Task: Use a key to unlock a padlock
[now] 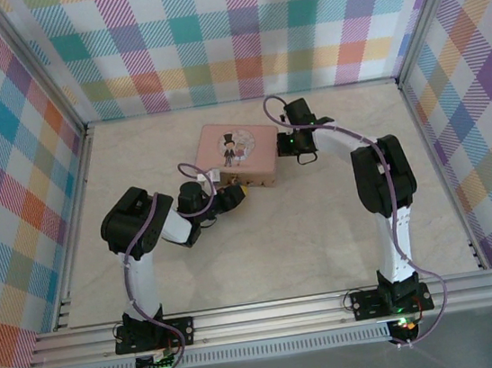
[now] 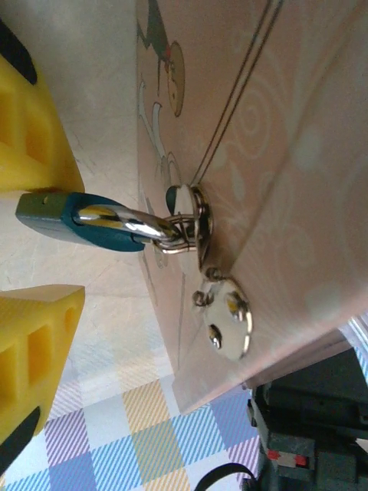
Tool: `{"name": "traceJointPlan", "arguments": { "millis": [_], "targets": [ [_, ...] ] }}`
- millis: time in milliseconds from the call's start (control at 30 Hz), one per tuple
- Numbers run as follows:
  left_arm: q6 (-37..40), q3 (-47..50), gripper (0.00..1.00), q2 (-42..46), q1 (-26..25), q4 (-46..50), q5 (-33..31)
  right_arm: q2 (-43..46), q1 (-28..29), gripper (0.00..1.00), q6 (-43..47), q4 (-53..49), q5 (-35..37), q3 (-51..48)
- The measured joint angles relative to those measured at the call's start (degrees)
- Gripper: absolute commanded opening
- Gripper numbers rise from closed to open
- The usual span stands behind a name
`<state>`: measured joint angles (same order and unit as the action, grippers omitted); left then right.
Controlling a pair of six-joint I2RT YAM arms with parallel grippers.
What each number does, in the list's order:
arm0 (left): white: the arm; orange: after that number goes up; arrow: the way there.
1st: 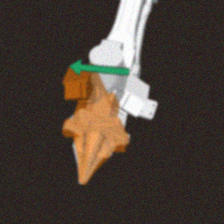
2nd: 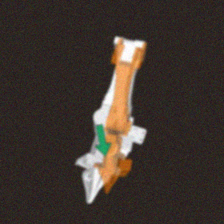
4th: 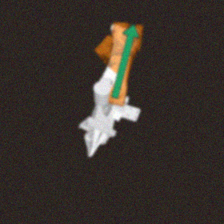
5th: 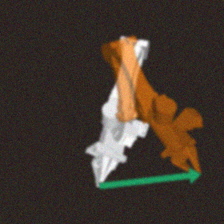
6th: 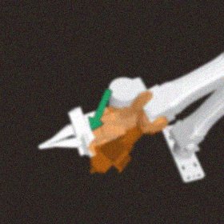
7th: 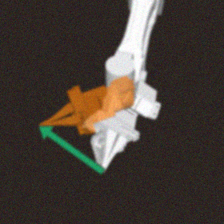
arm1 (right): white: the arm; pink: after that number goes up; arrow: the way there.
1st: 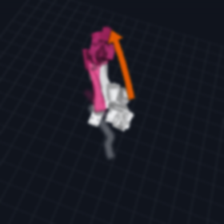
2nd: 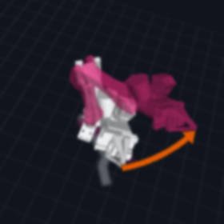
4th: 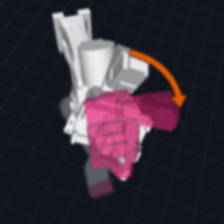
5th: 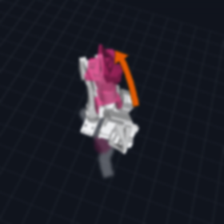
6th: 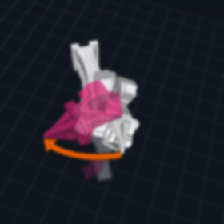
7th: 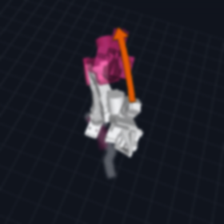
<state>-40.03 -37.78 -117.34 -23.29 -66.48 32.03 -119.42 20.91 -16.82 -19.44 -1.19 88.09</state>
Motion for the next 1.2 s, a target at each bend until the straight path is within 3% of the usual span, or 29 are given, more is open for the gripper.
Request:
{"name": "traceJointPlan", "arguments": {
  "millis": [267,600,1000,1200],
  "targets": [
    [-1.3,-0.3,0.39,0.2,2.0,-0.3,-0.8,0.0,0.5,0.00,0.0,0.2,-0.4,-1.2],
    [-1.6,-1.5,0.29,0.2,2.6,0.4,-1.1,0.0,0.5,0.00,0.0,0.3,-0.4,-1.3],
    [-2.6,-3.7,0.37,-0.7,2.5,0.5,0.0,0.0,1.3,0.00,0.0,0.3,-0.4,-1.3],
    [-3.0,-4.3,0.31,-2.1,2.2,-0.5,0.1,0.0,1.4,0.00,0.0,0.3,-0.4,-1.3]
  ]
}}
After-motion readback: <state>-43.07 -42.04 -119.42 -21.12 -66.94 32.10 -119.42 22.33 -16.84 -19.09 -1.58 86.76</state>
